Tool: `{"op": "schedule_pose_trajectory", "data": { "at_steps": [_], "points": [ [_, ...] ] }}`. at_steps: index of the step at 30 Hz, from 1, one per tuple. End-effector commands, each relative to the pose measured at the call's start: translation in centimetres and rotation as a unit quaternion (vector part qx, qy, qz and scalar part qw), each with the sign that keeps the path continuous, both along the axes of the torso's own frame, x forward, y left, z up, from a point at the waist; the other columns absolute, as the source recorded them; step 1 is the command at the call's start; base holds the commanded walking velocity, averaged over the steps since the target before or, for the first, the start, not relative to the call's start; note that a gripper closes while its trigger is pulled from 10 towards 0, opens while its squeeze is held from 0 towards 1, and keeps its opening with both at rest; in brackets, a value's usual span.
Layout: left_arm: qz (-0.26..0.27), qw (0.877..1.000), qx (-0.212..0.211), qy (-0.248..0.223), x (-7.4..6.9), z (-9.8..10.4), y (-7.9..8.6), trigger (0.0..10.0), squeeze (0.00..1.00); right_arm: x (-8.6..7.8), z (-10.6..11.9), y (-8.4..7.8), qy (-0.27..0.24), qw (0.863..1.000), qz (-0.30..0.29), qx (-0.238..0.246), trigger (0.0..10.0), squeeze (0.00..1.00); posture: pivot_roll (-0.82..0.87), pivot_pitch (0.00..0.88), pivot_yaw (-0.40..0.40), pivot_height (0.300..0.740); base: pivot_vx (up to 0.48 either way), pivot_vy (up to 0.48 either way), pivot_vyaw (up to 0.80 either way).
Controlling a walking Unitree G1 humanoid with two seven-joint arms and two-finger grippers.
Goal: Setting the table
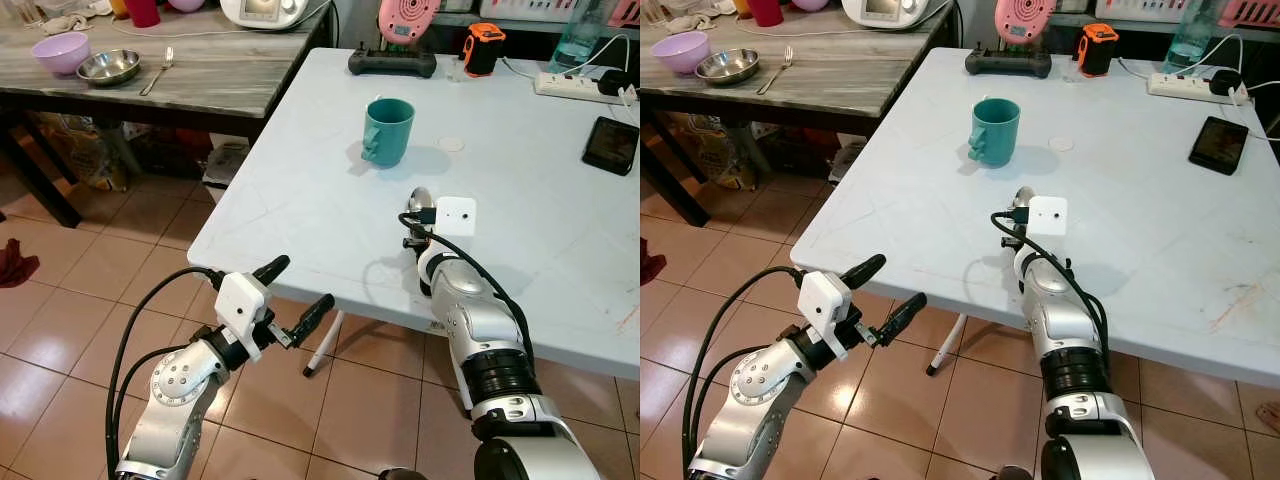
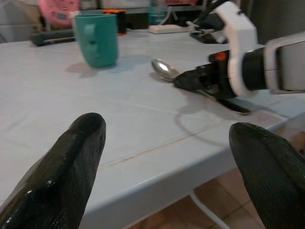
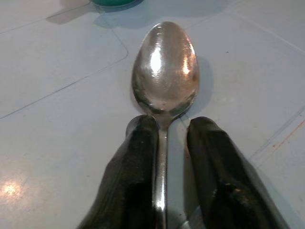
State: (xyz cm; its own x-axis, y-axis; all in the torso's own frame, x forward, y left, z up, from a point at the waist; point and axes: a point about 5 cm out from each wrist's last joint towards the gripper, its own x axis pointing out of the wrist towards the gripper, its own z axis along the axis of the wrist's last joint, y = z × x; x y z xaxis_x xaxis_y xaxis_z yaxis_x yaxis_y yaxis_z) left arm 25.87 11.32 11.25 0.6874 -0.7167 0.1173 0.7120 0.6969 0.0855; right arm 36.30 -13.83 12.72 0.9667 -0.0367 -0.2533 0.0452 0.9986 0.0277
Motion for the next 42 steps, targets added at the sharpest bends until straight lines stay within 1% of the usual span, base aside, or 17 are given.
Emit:
{"op": "schedule_pose_trajectory", "data": {
  "at_steps": [1,18,22,23,24,26,28,29,30,31,32,33,36,39,41,42],
  "points": [
    [-0.014,1.0,0.001,-0.002,0.0,0.2,-0.1,10.0,0.0,-1.2,-3.1,0.7,0.069,0.997,0.019,0.015,0.0,0.0,-0.2,0.137,0.059,0.74,0.0,0.0,0.0],
    [-0.019,1.0,0.0,0.001,-0.1,0.2,-0.2,10.0,0.0,-1.7,-3.8,0.2,0.082,0.996,0.01,0.017,0.0,0.0,-0.2,0.145,0.061,0.74,0.0,0.0,0.0],
    [-0.019,1.0,0.0,0.001,-0.2,0.2,-0.2,10.0,0.0,-1.8,-3.9,0.1,0.087,0.996,0.004,0.031,0.0,0.0,-0.21,0.145,0.059,0.74,0.0,0.0,0.0],
    [-0.014,1.0,0.001,-0.001,-0.1,0.2,-0.2,10.0,0.0,-1.7,-3.6,-0.1,0.077,0.996,-0.004,0.04,0.0,0.0,-0.2,0.144,0.058,0.74,0.0,0.0,0.0],
    [-0.014,1.0,0.001,-0.001,-0.1,0.2,-0.2,10.0,0.0,-1.7,-3.6,-0.1,0.077,0.996,-0.004,0.04,0.0,0.0,-0.2,0.144,0.058,0.74,0.0,0.0,0.0],
    [0.01,1.0,0.002,-0.004,0.1,0.3,0.1,10.0,0.0,-1.4,-2.0,-0.4,0.026,0.998,-0.011,0.049,0.0,0.0,-0.2,0.144,0.056,0.74,0.0,0.0,0.0],
    [0.051,0.999,0.004,-0.01,0.7,0.4,0.6,10.0,0.0,-1.5,-0.5,-0.8,-0.023,0.999,-0.014,0.04,0.0,0.0,-0.2,0.143,0.055,0.74,0.0,0.0,0.0],
    [0.076,0.997,0.004,-0.012,1.1,0.5,0.9,10.0,0.0,-1.7,0.3,-1.0,-0.047,0.998,-0.013,0.033,0.0,0.0,-0.2,0.143,0.054,0.74,0.0,0.0,0.0],
    [0.116,0.993,-0.001,-0.011,1.9,0.6,1.5,10.0,0.0,-2.0,1.4,-1.4,-0.082,0.997,-0.014,0.006,0.0,0.0,-0.2,0.145,0.056,0.74,0.0,0.0,0.0],
    [0.116,0.993,-0.001,-0.011,1.9,0.6,1.5,10.0,0.0,-2.0,1.4,-1.4,-0.082,0.997,-0.014,0.006,0.0,0.0,-0.2,0.145,0.056,0.74,0.0,0.0,0.0],
    [0.138,0.99,-0.003,-0.007,2.2,0.6,1.9,10.0,0.0,-2.1,1.9,-1.7,-0.099,0.995,-0.016,0.0,0.0,0.0,-0.2,0.145,0.055,0.74,0.0,0.0,0.0],
    [0.17,0.985,-0.012,0.005,2.9,0.5,2.6,10.0,0.0,-2.4,2.9,-2.3,-0.128,0.992,-0.02,-0.007,0.0,0.0,-0.2,0.145,0.056,0.74,0.0,0.0,0.0],
    [0.199,0.98,-0.025,0.015,3.6,0.6,3.5,10.0,0.0,-3.0,4.0,-3.1,-0.166,0.985,-0.032,-0.021,0.0,0.0,-0.21,0.144,0.062,0.74,0.0,0.0,0.0],
    [0.208,0.978,-0.027,0.016,4.0,0.7,3.8,10.0,0.0,-3.6,4.2,-3.4,-0.182,0.982,-0.039,-0.029,0.0,0.0,-0.21,0.143,0.065,0.74,0.0,0.0,0.0],
    [0.211,0.977,-0.027,0.015,4.0,0.8,3.8,10.0,0.0,-3.8,4.3,-3.5,-0.186,0.981,-0.039,-0.035,0.0,0.0,-0.21,0.143,0.065,0.74,0.0,0.0,0.0],
    [0.216,0.976,-0.03,0.014,4.2,0.8,3.9,10.0,0.0,-4.1,4.3,-3.5,-0.193,0.98,-0.038,-0.04,0.4,0.0,-0.21,0.141,0.066,0.74,0.0,0.0,0.0]
  ]
}}
